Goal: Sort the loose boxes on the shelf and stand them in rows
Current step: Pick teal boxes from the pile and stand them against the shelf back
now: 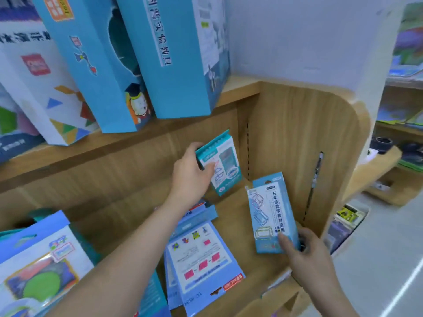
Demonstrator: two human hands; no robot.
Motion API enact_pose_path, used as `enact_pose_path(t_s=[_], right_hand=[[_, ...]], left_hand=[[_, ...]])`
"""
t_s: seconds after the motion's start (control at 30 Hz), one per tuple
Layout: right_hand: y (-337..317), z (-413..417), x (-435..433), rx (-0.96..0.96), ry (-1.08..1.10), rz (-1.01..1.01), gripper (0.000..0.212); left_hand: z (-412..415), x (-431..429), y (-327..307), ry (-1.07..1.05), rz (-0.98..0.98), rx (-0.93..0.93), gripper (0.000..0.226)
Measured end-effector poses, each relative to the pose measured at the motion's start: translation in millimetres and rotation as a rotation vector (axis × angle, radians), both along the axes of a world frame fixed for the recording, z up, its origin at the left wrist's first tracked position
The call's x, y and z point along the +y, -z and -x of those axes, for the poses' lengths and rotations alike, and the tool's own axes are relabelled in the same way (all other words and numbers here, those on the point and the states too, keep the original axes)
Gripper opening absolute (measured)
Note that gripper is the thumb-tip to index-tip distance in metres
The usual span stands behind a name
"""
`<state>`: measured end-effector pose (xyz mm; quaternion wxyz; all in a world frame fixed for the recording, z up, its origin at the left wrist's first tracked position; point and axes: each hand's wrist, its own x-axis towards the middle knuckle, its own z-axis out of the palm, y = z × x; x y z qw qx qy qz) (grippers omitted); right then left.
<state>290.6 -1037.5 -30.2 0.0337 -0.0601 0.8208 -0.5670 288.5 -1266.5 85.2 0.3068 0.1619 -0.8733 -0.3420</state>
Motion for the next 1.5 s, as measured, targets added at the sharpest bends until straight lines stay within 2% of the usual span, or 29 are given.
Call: enact_pose_path(t_s=[0.1, 0.2, 0.33, 0.47, 0.53, 0.7, 0.8, 0.97, 1.03, 1.1, 1.13, 1.2, 1.3, 1.37, 1.4, 1.5], right_hand=[[10, -2, 3, 0.003, 0.022, -0.001, 0.019], [21, -3, 1, -0.005, 0.071, -0.035, 0.025], [25, 0, 1, 0.019, 0.083, -0.048, 0.029], [31, 7, -2, 0.043, 0.044, -0.078, 0.036], [31, 8, -3, 0.037, 0.032, -0.067, 0.037], [34, 13, -2, 0.007, -0.021, 0.004, 0.035], [35, 15, -3, 0.007, -0.055, 0.051, 0.032], [31, 19, -3, -0.03, -0.12, 0.174, 0.025], [24, 22, -3, -0.087, -0.147, 0.306, 0.025], [14, 24, -3, -0.148, -0.205, 0.43, 0.024], [9, 26, -4, -0.171, -0.248, 0.469, 0.025], [0, 27, -8, -0.2, -0.352, 0.516, 0.028], [-10, 26, -15, -0.23, -0.506, 0.541, 0.04], [-17, 22, -20, -0.193, -0.565, 0.5, 0.044], [-20, 19, -21, -0.111, -0.581, 0.422, 0.05], [-35, 3, -31, 0.241, -0.602, 0.007, 0.085]], left_hand=[[37, -2, 16, 0.009, 0.053, -0.058, 0.036], [66, -7, 33, -0.039, 0.023, -0.107, 0.032], [88, -3, 45, -0.114, -0.142, -0.062, 0.04], [100, 5, 45, -0.186, -0.25, -0.009, 0.028], [103, 3, 45, -0.209, -0.177, -0.037, 0.025], [99, -8, 37, -0.234, 0.186, -0.152, 0.02], [97, -8, 36, -0.247, 0.203, -0.223, 0.021], [87, -11, 34, -0.201, 0.037, -0.273, 0.021], [64, -7, 19, -0.084, -0.259, -0.26, 0.031], [24, 7, 1, 0.106, -0.623, -0.358, 0.036], [4, 14, -5, 0.206, -0.688, -0.42, 0.039], [-28, 29, -4, 0.343, -0.674, -0.469, 0.048], [-52, 41, 7, 0.295, -0.657, -0.361, 0.034], [-62, 41, 12, 0.241, -0.63, -0.301, 0.024], [-67, 42, 13, 0.216, -0.603, -0.273, 0.021], [-85, 46, 22, 0.109, -0.531, -0.166, 0.022]])
